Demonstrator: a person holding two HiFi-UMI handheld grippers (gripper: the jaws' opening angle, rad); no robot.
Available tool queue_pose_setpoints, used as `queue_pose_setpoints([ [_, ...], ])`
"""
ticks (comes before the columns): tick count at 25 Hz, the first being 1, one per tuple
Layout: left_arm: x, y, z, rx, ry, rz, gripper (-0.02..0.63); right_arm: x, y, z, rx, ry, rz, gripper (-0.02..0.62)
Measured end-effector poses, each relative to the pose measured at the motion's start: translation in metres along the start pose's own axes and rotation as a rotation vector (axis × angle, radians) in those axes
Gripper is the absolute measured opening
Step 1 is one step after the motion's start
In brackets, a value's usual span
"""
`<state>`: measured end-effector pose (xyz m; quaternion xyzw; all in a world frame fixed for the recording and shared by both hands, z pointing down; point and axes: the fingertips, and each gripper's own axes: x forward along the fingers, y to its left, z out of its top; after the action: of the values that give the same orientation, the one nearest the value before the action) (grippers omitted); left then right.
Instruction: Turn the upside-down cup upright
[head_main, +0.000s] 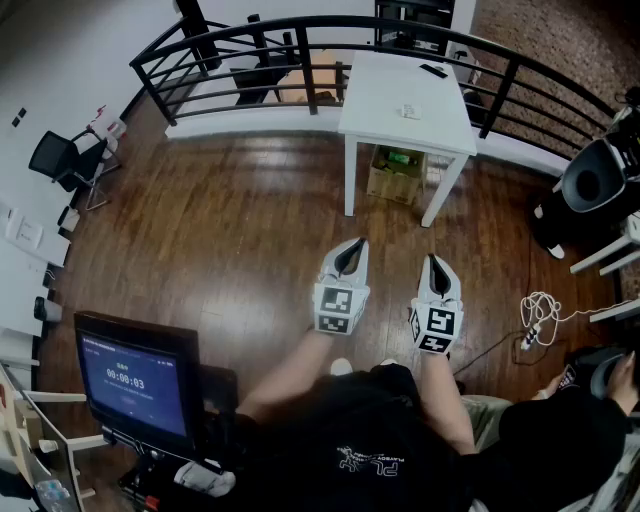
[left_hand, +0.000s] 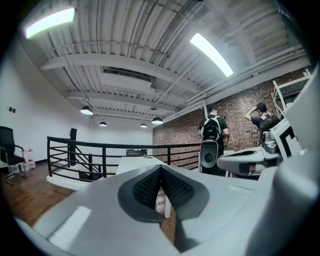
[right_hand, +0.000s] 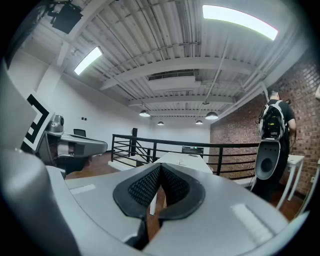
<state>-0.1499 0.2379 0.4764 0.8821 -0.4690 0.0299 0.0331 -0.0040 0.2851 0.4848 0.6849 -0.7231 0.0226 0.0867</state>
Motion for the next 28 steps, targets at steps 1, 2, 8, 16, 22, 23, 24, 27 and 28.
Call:
queue_pose_setpoints([
  [1, -0.001, 0.0, -0.001, 0.003, 0.001, 0.0, 0.0, 0.0, 0.001, -0.001, 0.001, 0.002, 0.002, 0.012],
  [2, -0.001, 0.0, -0.001, 0.005, 0.001, -0.001, 0.0, 0.0, 0.002, -0.003, 0.003, 0.004, 0.004, 0.012],
  [8, -0.007, 0.0, -0.007, 0.005, 0.01, -0.002, 0.0, -0.006, 0.008, -0.009, 0.005, 0.013, 0.01, 0.012],
  [16, 0.02, 0.01, -0.016, 0.008, 0.03, 0.019, 0.0, 0.025, -0.002, -0.017, 0.01, 0.022, 0.028, 0.012],
  [22, 0.031, 0.016, -0.012, 0.03, 0.036, 0.029, 0.0, 0.039, -0.002, -0.014, 0.009, 0.019, 0.055, 0.012],
  [23, 0.047, 0.019, -0.013, 0.029, 0.041, 0.033, 0.0, 0.054, -0.009, -0.015, 0.008, 0.021, 0.061, 0.012],
  [24, 0.065, 0.022, -0.013, 0.027, 0.044, 0.037, 0.0, 0.071, -0.018, -0.015, 0.006, 0.023, 0.066, 0.012],
  [27, 0.102, 0.029, -0.011, 0.02, 0.047, 0.047, 0.0, 0.108, -0.036, -0.01, 0.004, 0.022, 0.078, 0.012],
  [28, 0.109, 0.03, -0.01, 0.02, 0.047, 0.047, 0.0, 0.114, -0.039, -0.009, 0.004, 0.022, 0.079, 0.012],
])
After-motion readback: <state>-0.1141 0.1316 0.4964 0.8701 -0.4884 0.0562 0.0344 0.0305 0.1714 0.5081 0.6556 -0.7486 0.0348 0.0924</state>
